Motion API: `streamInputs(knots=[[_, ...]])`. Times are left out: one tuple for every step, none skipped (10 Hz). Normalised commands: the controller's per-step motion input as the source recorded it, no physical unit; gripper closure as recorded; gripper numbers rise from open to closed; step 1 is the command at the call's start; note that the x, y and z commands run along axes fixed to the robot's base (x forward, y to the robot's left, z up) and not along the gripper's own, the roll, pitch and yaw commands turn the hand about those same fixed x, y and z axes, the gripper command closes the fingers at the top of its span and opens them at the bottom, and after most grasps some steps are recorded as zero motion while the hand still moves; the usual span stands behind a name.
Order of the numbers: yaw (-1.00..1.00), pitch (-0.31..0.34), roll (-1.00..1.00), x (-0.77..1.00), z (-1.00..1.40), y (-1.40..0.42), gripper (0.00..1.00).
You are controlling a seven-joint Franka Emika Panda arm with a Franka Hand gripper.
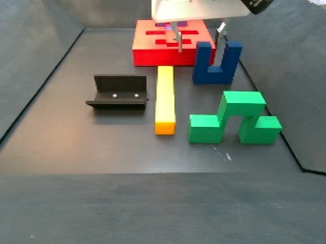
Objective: Pick up the blue object. Move up. Move to above the board. Insert the blue object.
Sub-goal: Pick up the blue object.
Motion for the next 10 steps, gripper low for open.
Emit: streamInputs(knots=[[-0.01, -0.061, 0.0, -0.08, -0.21, 0.0, 0.0], [-0.01, -0.061, 0.0, -0.08, -0.22, 0.0, 0.0], [-0.02, -0.049, 0.0, -0.06, -0.19, 0.0, 0.0], [-0.03, -0.024, 0.0, -0.01, -0.13, 0.0, 0.0], [-0.04, 0.0, 0.0, 0.0, -0.08, 0.0, 0.0], [0.0, 0.0, 0.0, 0.0, 0.0, 0.0, 0.0], [0.0, 0.0, 0.0, 0.0, 0.0, 0.0, 1.0], [0.0, 0.0, 0.0, 0.0, 0.0, 0.0, 1.0], [0.0, 0.0, 0.0, 0.0, 0.0, 0.0, 1.0], [0.0, 0.0, 0.0, 0.0, 0.0, 0.0, 1.0]])
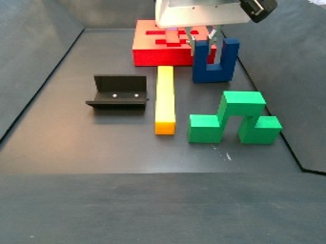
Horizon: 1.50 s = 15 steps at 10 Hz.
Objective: Pick up the blue object. Move up. Move to above the board. Insert the blue object.
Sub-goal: Pick up the blue object, then move up.
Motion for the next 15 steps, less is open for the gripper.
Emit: streamInputs(knots=[[0.0, 0.0, 0.0, 0.0, 0.0, 0.0, 1.0], [0.0, 0.0, 0.0, 0.0, 0.0, 0.0, 1.0], [0.0, 0.0, 0.0, 0.0, 0.0, 0.0, 1.0], [0.0, 0.0, 0.0, 0.0, 0.0, 0.0, 1.0], [0.0, 0.0, 0.0, 0.0, 0.0, 0.0, 1.0], [0.0, 0.0, 0.0, 0.0, 0.0, 0.0, 1.0], [0.0, 0.0, 0.0, 0.0, 0.0, 0.0, 1.0], [0.0, 0.0, 0.0, 0.0, 0.0, 0.0, 1.0], [0.0, 0.0, 0.0, 0.0, 0.0, 0.0, 1.0], [0.0, 0.0, 0.0, 0.0, 0.0, 0.0, 1.0], [0.0, 0.0, 0.0, 0.0, 0.0, 0.0, 1.0], [0.0, 0.0, 0.0, 0.0, 0.0, 0.0, 1.0], [0.0, 0.0, 0.0, 0.0, 0.83, 0.0, 1.0], [0.01, 0.025, 0.0, -0.03, 0.86, 0.02, 1.0], [0.0, 0.058, 0.01, -0.09, 0.69, 0.03, 1.0]])
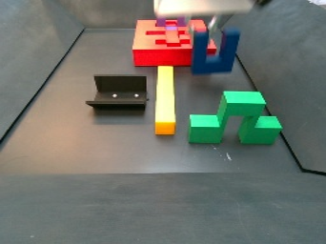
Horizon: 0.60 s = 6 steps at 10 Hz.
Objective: Pick up the blue object. Move up. Move to above the board. Insert the blue object.
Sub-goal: Move up, then move to above the board.
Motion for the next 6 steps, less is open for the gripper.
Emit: streamInputs(knots=[[0.0, 0.019, -0.01, -0.03, 0.29, 0.01, 1.0], [0.0, 0.0, 0.0, 0.0, 1.4, 0.0, 1.0], [0.0, 0.019, 0.0, -0.01, 1.4, 0.0, 1.0], [0.0, 0.021, -0.01, -0.05, 1.4, 0.0, 1.0], [0.0, 0.013, -0.02, 0.0, 1.4, -0.01, 1.0], [0.0, 0.05, -0.02, 0.05, 1.4, -0.01, 1.0]])
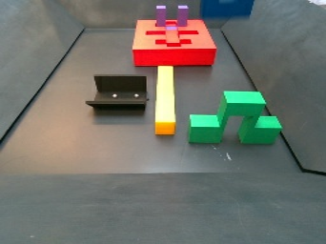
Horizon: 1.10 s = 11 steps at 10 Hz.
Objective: Pick up the blue object. Move up. Move to above the board. Insert the blue object.
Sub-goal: Move to above the board, then insert the blue object.
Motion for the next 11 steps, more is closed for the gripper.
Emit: streamInputs(knots=[[-0.01, 0.101, -0.02, 0.04, 0.68, -0.01, 1.0], [0.0, 0.083, -0.03, 0.03, 0.29, 0.0, 1.0], [-0.3, 0.07, -0.03, 0.51, 0.33, -1.4, 1.0], [-0.25, 0.085, 0.03, 0.52, 0.32, -1.4, 1.0], [-0.12, 0.154, 0.04, 0.57, 0.3, -1.4, 1.0], [-0.08, 0.174, 0.01, 0.61, 0.31, -1.4, 1.0], [-0.04, 0.177, 0.0, 0.64, 0.35, -1.4, 1.0], [-0.02, 0.152, 0.0, 0.31, 0.17, -0.68, 1.0], [-0.01, 0.12, 0.0, 0.14, 0.06, -0.21, 1.0], [0.0, 0.0, 0.0, 0.03, 0.0, 0.0, 1.0], [-0.06, -0.019, 0.0, 0.06, -0.09, 0.0, 1.0]])
